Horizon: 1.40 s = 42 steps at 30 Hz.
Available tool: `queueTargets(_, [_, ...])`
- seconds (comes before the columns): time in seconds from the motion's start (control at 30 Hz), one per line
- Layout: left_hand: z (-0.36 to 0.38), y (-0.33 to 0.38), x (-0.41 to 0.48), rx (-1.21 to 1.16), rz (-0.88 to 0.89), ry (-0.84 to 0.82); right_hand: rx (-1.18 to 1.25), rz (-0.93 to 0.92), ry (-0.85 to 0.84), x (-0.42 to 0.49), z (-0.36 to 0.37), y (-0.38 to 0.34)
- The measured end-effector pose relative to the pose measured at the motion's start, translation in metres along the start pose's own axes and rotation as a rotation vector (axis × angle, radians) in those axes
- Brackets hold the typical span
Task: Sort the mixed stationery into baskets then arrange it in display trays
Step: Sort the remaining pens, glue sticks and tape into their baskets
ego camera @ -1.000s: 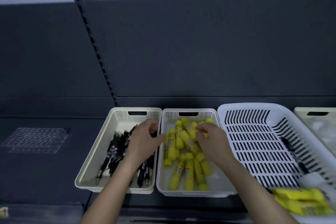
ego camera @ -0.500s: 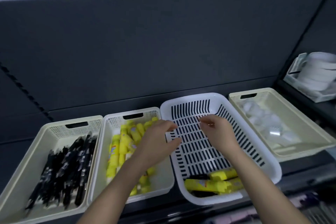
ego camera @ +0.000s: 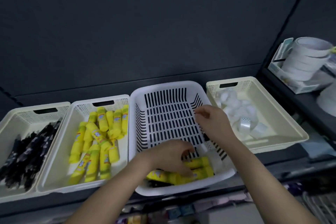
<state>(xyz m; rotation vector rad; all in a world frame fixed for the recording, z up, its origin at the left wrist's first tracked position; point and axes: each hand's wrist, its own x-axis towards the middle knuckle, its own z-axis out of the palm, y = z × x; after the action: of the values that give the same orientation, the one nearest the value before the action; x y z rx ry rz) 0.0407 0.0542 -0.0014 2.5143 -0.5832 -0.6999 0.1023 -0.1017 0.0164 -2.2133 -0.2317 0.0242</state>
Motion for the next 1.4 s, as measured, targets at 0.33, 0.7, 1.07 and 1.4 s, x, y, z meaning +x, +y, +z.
queueTargets(0.33, [0.006,0.006,0.018,0.075,-0.163,0.011,0.086,-0.015,-0.119,0.007,-0.012,0.013])
queueTargets(0.7, [0.003,-0.016,0.017,0.034,-0.209,0.267,0.085,-0.022,-0.100,0.006,-0.009,0.009])
queueTargets(1.07, [-0.045,-0.032,-0.015,-0.184,-0.187,0.554,-0.097,-0.077,-0.199,-0.001,0.010,0.010])
queueTargets(1.4, [-0.040,-0.041,-0.028,-0.351,-0.138,0.711,-0.807,-0.627,-0.690,-0.032,0.033,-0.011])
